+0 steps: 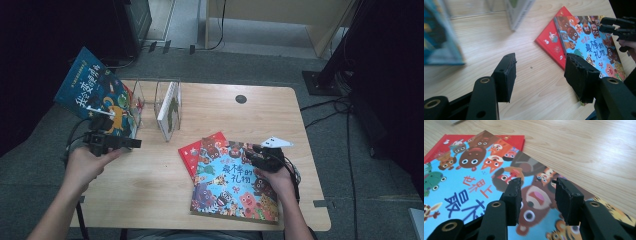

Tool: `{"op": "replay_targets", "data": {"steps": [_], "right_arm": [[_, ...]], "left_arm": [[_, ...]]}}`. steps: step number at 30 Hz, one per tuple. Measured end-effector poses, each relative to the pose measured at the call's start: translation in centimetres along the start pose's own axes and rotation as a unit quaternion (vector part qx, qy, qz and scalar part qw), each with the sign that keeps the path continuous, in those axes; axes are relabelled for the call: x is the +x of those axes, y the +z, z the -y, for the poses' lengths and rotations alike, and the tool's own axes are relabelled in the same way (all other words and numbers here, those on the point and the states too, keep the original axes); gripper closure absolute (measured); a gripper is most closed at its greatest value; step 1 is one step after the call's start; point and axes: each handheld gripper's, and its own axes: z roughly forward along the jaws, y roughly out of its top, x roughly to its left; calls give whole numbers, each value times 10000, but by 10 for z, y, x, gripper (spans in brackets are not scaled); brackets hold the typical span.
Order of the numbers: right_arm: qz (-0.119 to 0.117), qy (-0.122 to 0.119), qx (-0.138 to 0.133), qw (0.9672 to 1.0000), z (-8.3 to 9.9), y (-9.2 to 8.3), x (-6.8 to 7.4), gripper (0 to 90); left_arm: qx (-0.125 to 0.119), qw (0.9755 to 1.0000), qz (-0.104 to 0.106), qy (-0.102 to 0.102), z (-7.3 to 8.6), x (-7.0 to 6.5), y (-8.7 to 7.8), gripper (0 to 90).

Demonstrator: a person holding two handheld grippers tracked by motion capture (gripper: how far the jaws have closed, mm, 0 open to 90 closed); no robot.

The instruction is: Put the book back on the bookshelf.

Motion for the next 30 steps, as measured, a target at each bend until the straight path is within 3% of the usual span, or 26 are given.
{"op": "replay_targets", "data": {"steps": [9, 13, 18, 21, 22, 25, 30], "right_arm": [[253, 149, -40, 9996, 14, -18, -13, 649], [473, 249, -144, 9985, 19, -29, -18, 718], [654, 399, -73, 9970, 28, -37, -26, 780], [776, 431, 15, 9961, 31, -39, -29, 813], [928, 430, 105, 9947, 32, -40, -31, 827], [1088, 531, 187, 9925, 35, -42, -35, 846], [1133, 647, 197, 9913, 38, -44, -38, 857]], "left_arm": [[176, 9988, 158, 436, -8, -16, 51, 464], [231, 9983, 238, 485, -8, -19, 68, 485], [226, 9982, 262, 492, -7, -20, 82, 492], [286, 9976, 183, 601, -4, -21, 91, 518], [284, 9975, 214, 610, -2, -21, 93, 542], [305, 9973, 271, 617, 3, -20, 99, 614], [313, 9966, 258, 723, 9, -22, 107, 702]]}}
